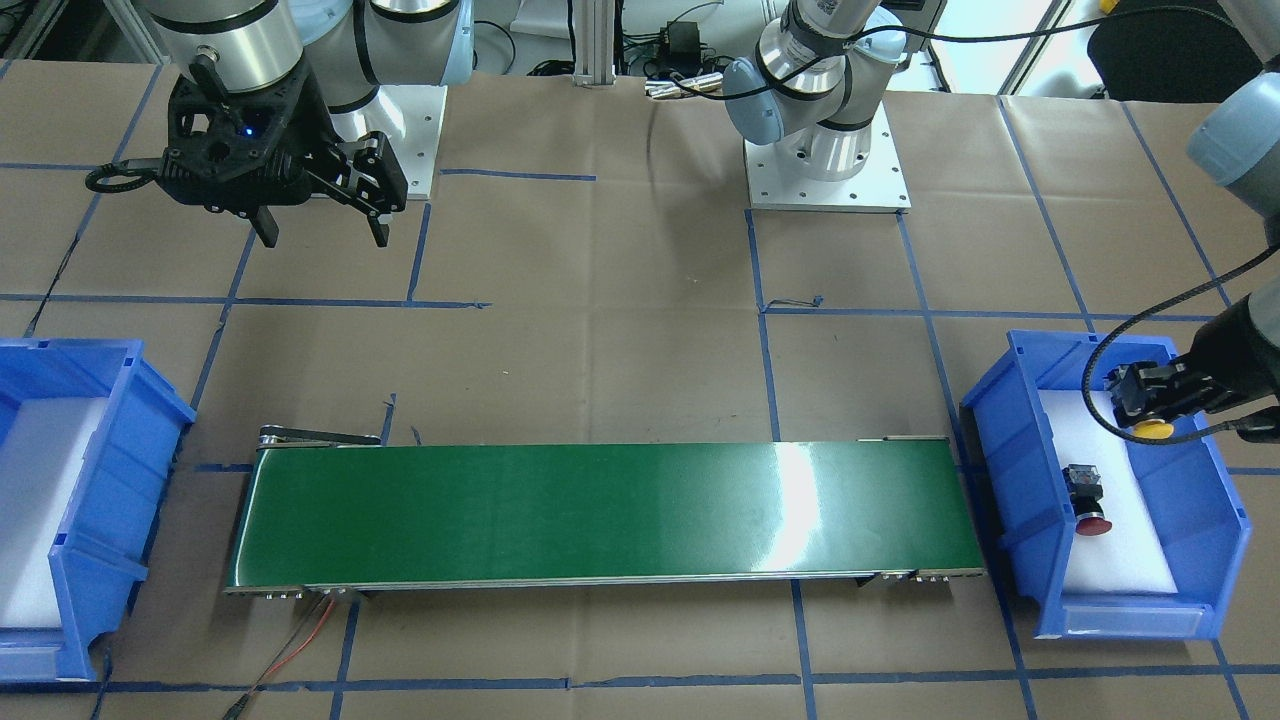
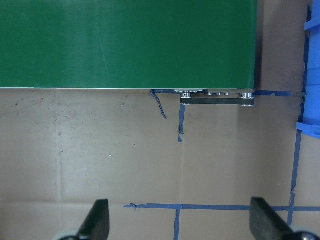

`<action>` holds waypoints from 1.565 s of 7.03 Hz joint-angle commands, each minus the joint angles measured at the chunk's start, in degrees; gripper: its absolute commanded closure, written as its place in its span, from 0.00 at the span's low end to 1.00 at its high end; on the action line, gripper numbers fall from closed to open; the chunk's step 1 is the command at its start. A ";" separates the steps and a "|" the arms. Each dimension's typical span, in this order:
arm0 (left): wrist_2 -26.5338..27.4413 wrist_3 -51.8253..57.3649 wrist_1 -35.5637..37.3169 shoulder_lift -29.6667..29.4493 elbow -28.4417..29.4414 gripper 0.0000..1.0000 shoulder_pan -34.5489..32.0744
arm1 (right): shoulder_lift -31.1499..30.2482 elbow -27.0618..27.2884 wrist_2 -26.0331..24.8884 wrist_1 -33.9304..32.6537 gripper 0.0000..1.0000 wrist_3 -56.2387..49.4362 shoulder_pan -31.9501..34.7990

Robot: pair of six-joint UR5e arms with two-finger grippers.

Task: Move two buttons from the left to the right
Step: 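Lift the yellow button and carry it over the conveyor belt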

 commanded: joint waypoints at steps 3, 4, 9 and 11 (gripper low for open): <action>-0.07 -22.85 0.40 -2.04 1.23 0.96 -17.46 | 0.63 -0.23 -0.18 -0.08 0.00 0.00 -0.25; -0.16 -25.51 3.10 -3.79 -0.34 0.96 -19.41 | 0.63 -0.23 -0.26 -0.08 0.00 0.00 -0.34; 0.37 -28.18 16.57 -8.02 -6.51 0.90 -22.42 | 0.63 -0.05 -0.35 0.27 0.00 0.00 -0.43; 0.28 -27.83 16.75 -8.11 -5.37 0.02 -22.24 | 0.46 -0.05 -0.35 0.80 0.00 0.00 -0.43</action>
